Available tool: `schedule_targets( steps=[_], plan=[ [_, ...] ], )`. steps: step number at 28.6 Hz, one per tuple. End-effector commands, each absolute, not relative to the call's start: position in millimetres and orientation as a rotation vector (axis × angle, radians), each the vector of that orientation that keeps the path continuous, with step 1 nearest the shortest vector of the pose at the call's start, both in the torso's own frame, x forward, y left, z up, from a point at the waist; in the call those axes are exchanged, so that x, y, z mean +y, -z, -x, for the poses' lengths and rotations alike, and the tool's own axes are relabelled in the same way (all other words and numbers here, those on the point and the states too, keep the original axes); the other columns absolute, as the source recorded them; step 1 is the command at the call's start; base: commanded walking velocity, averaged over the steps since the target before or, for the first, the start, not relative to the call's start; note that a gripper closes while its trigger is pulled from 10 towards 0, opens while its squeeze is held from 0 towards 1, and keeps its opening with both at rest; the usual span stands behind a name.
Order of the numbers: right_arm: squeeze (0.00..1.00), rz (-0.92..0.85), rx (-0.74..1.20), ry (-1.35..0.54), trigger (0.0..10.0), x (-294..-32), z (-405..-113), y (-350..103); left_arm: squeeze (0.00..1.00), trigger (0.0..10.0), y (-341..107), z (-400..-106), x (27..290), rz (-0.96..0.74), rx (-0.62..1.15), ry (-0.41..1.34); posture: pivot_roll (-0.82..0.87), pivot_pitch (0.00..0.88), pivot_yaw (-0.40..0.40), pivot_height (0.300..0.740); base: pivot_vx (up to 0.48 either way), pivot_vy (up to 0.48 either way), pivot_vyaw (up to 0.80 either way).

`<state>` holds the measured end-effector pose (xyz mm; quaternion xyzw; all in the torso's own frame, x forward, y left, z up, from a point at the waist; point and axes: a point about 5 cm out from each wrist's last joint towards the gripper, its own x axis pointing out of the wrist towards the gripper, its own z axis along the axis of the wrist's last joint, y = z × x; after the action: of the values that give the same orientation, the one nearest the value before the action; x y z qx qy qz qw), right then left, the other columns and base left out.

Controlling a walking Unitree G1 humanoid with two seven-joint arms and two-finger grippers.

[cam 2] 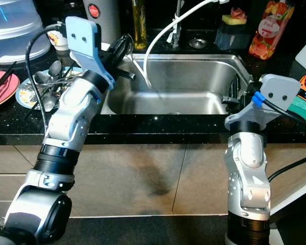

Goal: Kitchen organization

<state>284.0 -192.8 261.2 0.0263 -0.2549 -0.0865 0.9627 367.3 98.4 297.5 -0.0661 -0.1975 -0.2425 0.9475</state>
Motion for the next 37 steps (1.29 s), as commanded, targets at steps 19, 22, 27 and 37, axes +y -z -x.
schedule_targets(
  steps=[19,22,27,37],
  plan=[
    [0.0,-0.034,-0.479,-0.064,10.0,-169,-340,-299,0.0,10.0,-272,-412,115,-0.04,0.029,0.591,0.0,0.231,-0.03,0.74,0.0,0.0,0.0],
    [0.0,-0.062,-0.5,-0.053,10.0,-173,-333,-302,0.13,10.0,-276,-414,115,-0.047,0.001,0.591,-0.01,0.257,-0.027,0.74,0.0,0.0,0.0],
    [0.0,-0.073,-0.572,-0.054,10.0,-176,-328,-313,1.0,10.0,-303,-409,105,0.059,-0.2,0.695,-0.02,0.25,-0.026,0.74,0.0,0.0,0.0],
    [0.0,-0.078,-0.62,-0.07,10.0,-173,-326,-318,0.0,10.0,-353,-386,114,0.104,-0.44,0.873,0.0,0.185,-0.02,0.74,0.0,0.0,0.0]
  ],
)
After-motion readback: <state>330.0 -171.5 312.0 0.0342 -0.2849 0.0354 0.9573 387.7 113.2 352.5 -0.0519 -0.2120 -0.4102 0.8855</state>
